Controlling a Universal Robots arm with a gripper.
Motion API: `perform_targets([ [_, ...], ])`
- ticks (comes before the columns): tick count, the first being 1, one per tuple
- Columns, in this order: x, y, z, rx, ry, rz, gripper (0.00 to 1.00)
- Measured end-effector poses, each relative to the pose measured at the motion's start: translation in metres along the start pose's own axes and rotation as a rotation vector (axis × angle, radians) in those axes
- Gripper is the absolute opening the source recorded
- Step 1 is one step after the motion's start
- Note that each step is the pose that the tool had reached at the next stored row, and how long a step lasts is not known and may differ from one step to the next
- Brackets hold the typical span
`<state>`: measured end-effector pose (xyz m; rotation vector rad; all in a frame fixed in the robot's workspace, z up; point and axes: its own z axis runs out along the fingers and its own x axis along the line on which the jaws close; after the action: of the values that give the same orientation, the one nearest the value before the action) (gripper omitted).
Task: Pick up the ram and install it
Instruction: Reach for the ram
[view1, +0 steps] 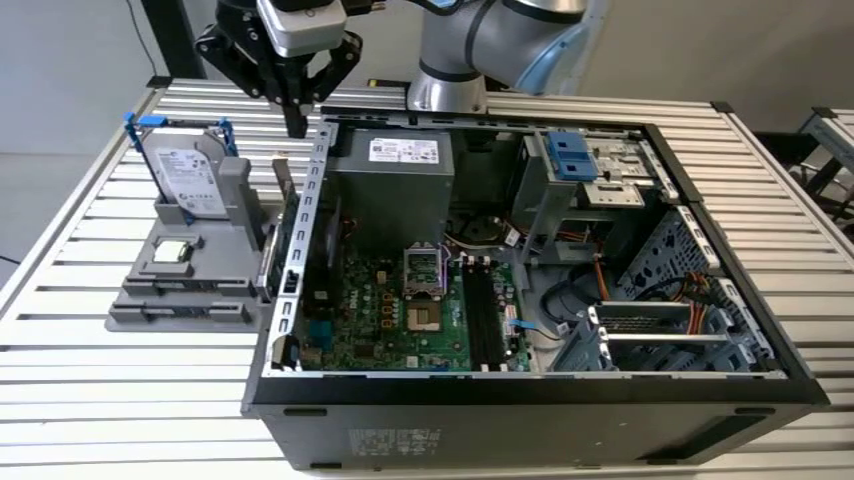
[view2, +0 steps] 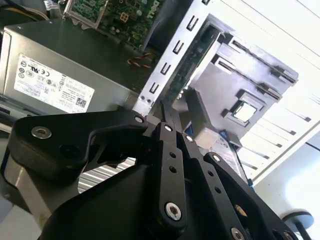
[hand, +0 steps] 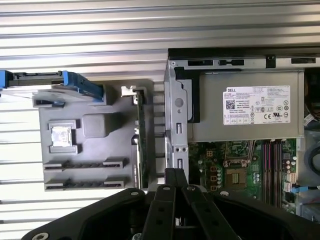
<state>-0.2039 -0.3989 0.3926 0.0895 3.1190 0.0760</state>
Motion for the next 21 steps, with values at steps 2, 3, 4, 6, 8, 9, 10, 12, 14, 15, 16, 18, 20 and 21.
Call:
perform_targets([
  [2, 0.0045, -0.0003, -0.0001, 0.0, 0.0, -0.001, 0.0],
  [3, 0.0066, -0.0004, -0.0002, 0.0, 0.0001, -0.001, 0.0],
  [4, 0.0089, -0.0005, -0.0002, 0.0, 0.0001, -0.001, 0.0],
  [6, 0.0143, -0.0008, -0.0003, 0.0, 0.0001, -0.002, 0.0],
  [8, 0.0202, -0.0011, -0.0005, 0.0, 0.0002, -0.003, 0.0],
  [9, 0.0232, -0.0013, -0.0005, 0.0, 0.0002, -0.003, 0.0],
  [10, 0.0262, -0.0015, -0.0006, -0.0001, 0.0002, -0.004, 0.0],
  [12, 0.0317, -0.0018, -0.0007, -0.0001, 0.0002, -0.005, 0.0],
  [14, 0.0374, -0.0021, -0.0008, 0.0, 0.0004, -0.006, 0.0],
  [15, 0.0405, -0.0023, -0.0009, 0.0, 0.0004, -0.007, 0.0],
  [16, 0.0436, -0.0025, -0.001, -0.0001, 0.0004, -0.007, 0.0],
  [18, 0.0496, -0.0028, -0.0011, -0.0001, 0.0004, -0.009, 0.0],
  [20, 0.0553, -0.0031, -0.0012, -0.0002, 0.0005, -0.01, 0.0],
  [21, 0.058, -0.0033, -0.0013, -0.0001, 0.0006, -0.011, 0.0],
])
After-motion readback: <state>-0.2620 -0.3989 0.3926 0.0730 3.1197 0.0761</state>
